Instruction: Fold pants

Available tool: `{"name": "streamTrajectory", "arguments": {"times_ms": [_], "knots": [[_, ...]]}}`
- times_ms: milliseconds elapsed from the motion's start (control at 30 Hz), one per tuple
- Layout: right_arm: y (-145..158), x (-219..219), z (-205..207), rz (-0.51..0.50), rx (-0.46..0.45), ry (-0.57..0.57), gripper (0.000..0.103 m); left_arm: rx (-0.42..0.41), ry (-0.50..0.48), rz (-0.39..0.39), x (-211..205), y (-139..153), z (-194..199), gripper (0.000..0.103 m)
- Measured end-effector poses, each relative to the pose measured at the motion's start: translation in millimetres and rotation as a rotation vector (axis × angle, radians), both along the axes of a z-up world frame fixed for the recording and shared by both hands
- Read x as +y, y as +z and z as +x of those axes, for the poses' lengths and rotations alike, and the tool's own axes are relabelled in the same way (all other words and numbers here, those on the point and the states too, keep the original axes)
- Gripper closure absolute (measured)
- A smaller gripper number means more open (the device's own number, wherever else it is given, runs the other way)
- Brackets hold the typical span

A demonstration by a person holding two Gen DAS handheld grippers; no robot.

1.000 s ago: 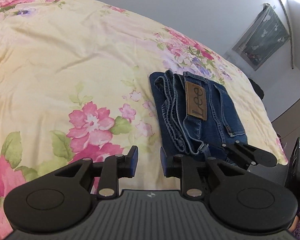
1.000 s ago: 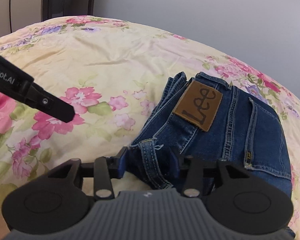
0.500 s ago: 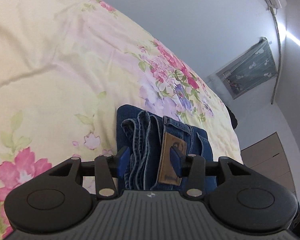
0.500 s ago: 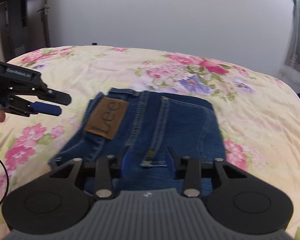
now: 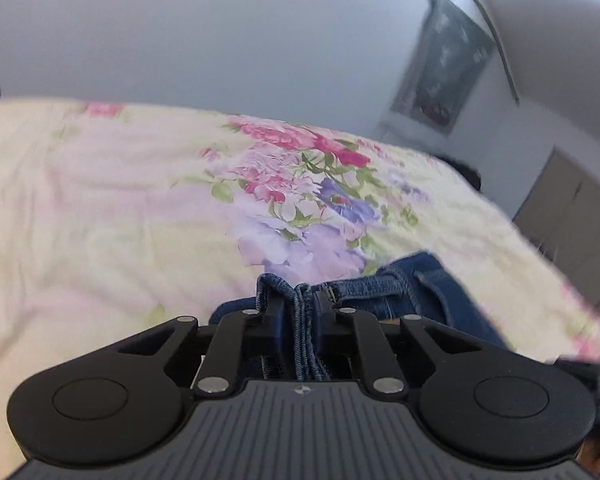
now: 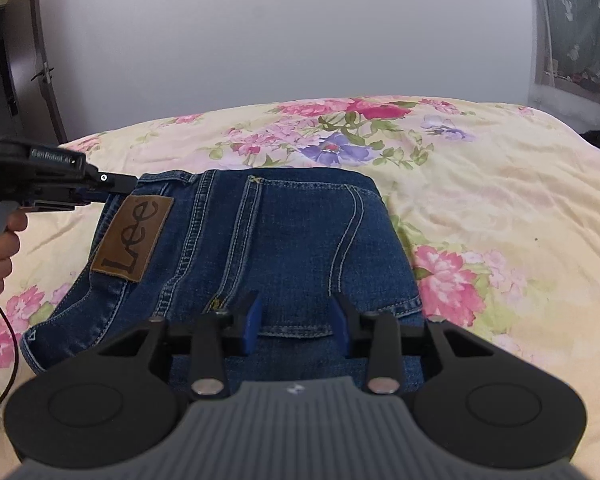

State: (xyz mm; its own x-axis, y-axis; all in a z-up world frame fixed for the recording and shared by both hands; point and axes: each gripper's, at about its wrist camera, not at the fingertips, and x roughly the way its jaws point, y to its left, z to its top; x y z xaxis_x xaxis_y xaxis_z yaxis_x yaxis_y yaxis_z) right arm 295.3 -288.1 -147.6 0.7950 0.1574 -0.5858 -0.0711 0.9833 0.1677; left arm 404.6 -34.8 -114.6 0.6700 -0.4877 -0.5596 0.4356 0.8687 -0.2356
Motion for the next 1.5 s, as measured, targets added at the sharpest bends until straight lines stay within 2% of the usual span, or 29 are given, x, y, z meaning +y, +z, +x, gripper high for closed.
{"name": "streamTrajectory", "arguments": {"times_ms": [33,100,167,200,367,433,500,600,667,867,1000,1067,1133,1233,1333,1367,1500], "knots": [[-1,1,-1,0.017,-0.001,-0.021,0.069,-0.019,-0.012,0.055,-5,-3,-2,0.088],[-5,4,-2,0.035,-0.008,-0.06,0.069,0.024,-0.005,0.11,-6,-15,5,0.088],[-8,7,-2,0.035,-0.01,-0.08,0.069,0.093,0.012,0.082,2,-24,14,0.086],[-9,8,-2,0.036,-0.011,-0.088,0.069,0.111,0.024,0.074,5,-24,16,0.081],[-13,7,-3,0.058,-0.022,-0.116,0.069,0.15,0.11,0.014,16,-7,9,0.072],[-13,7,-4,0.058,-0.027,-0.114,0.069,0.128,0.154,-0.005,21,4,3,0.057],[-14,4,-6,0.08,-0.033,-0.116,0.069,0.156,0.154,-0.109,30,12,-1,0.056],[-14,0,-9,0.118,-0.037,-0.119,0.069,0.268,0.1,-0.262,32,13,4,0.054],[-14,-2,-10,0.129,-0.039,-0.114,0.069,0.345,0.094,-0.311,28,6,11,0.054],[-14,-4,-14,0.139,-0.047,-0.102,0.069,0.474,0.105,-0.453,25,-24,32,0.054],[-15,-6,-12,0.147,-0.051,-0.096,0.069,0.49,0.122,-0.495,16,-37,41,0.054],[-16,-8,-11,0.151,-0.055,-0.092,0.069,0.482,0.128,-0.487,12,-37,42,0.056],[-16,-9,-12,0.159,-0.059,-0.09,0.069,0.433,0.135,-0.447,7,-28,35,0.073],[-9,-14,-19,0.19,-0.082,-0.118,0.069,0.291,0.126,-0.336,-4,3,16,0.093],[3,-27,-32,0.172,-0.123,-0.201,0.069,0.2,0.113,-0.247,-11,28,4,0.093],[6,-34,-36,0.155,-0.126,-0.241,0.076,0.184,0.111,-0.198,-15,31,4,0.093],[4,-55,-43,0.138,-0.082,-0.319,0.089,0.196,0.123,-0.063,-24,15,10,0.093]]}}
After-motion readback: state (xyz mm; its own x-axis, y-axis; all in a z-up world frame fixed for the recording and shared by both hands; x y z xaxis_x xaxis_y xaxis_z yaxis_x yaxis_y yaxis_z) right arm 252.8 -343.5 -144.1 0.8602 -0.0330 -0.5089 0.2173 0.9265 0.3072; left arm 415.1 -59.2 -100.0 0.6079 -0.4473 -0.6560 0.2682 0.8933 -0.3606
